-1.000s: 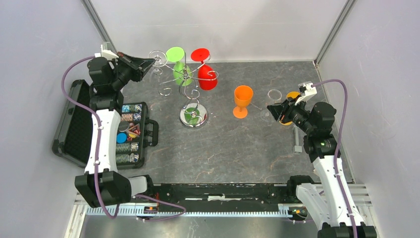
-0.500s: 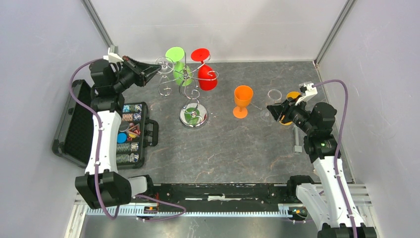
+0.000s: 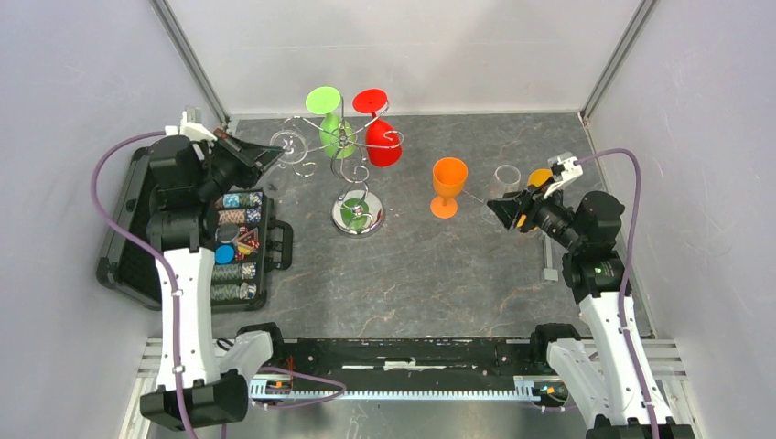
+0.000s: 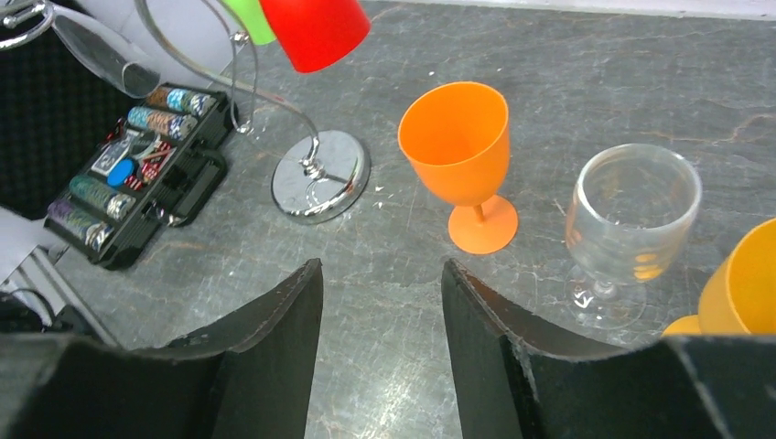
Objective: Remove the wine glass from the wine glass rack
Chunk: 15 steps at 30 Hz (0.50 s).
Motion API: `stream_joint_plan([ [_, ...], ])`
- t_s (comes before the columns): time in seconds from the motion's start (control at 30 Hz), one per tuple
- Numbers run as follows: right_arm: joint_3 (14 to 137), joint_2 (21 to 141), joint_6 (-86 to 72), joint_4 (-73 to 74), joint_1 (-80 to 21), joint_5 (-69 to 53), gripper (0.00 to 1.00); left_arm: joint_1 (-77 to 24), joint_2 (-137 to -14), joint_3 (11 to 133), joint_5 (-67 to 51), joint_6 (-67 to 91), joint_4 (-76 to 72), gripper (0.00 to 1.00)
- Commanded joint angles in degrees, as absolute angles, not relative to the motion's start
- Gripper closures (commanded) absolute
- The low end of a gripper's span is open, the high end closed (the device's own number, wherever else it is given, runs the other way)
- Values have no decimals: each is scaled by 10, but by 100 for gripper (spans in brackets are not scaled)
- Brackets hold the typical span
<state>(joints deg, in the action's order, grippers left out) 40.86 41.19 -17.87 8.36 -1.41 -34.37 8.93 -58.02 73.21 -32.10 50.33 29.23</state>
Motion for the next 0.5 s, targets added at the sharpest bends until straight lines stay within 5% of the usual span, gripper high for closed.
stream_joint_plan([
  [0.0, 417, 415, -146, 96, -17, -400, 44, 93, -528, 782, -216, 407, 391, 98],
  [0.2, 411, 415, -158, 62, -35, -440, 41, 92, -451, 803, -185, 379, 486, 98],
  [0.47, 340, 389, -222, -120, -163, -421, 29, 75, -365, 740, -295, 425, 501, 98],
])
